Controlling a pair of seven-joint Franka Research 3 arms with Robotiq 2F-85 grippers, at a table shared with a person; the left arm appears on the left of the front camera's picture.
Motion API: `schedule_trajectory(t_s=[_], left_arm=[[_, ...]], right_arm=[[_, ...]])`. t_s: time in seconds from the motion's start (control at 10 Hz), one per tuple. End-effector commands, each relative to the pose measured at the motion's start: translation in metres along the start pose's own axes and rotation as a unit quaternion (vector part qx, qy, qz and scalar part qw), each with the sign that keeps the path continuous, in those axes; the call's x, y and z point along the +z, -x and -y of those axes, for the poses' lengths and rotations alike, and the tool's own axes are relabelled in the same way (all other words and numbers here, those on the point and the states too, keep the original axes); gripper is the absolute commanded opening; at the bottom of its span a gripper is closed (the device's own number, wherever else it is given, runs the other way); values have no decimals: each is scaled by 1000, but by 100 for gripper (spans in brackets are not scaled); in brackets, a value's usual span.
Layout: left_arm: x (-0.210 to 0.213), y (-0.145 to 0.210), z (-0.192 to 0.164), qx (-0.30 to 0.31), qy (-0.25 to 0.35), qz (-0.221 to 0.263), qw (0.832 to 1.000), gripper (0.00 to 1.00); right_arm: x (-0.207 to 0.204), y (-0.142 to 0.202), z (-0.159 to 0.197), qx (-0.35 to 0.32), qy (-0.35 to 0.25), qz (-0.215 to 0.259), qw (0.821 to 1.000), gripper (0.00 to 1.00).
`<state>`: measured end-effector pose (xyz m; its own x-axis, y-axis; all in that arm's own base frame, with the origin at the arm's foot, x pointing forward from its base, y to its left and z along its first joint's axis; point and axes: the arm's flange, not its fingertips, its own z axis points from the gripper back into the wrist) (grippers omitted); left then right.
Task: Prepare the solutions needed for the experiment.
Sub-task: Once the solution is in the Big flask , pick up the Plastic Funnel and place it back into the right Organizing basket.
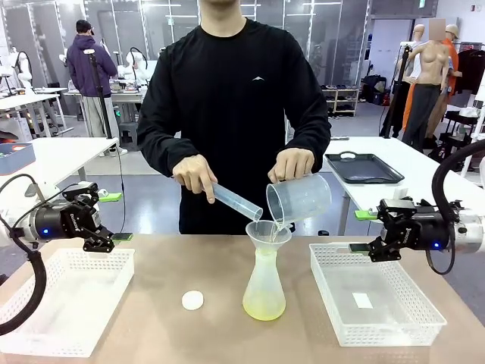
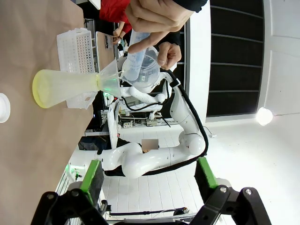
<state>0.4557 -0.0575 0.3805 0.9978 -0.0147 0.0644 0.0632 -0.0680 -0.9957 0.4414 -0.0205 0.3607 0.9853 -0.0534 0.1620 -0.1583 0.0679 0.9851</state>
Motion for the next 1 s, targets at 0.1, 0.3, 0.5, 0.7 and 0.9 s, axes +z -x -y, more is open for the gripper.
schedule_trajectory(t_s=[0.1, 0.3, 0.5, 0.7, 0.9], left_arm=[[1, 0, 2, -1, 1, -3, 1000, 100], [1, 0, 2, -1, 1, -3, 1000, 100], [1, 0, 2, -1, 1, -3, 1000, 100], [1, 0, 2, -1, 1, -3, 1000, 100], [1, 0, 2, -1, 1, -3, 1000, 100]], right_arm=[[-1, 0, 0, -1, 0, 0, 1000, 100], [-1, 0, 0, -1, 0, 0, 1000, 100], [-1, 0, 0, -1, 0, 0, 1000, 100], [-1, 0, 0, -1, 0, 0, 1000, 100], [-1, 0, 0, -1, 0, 0, 1000, 100]])
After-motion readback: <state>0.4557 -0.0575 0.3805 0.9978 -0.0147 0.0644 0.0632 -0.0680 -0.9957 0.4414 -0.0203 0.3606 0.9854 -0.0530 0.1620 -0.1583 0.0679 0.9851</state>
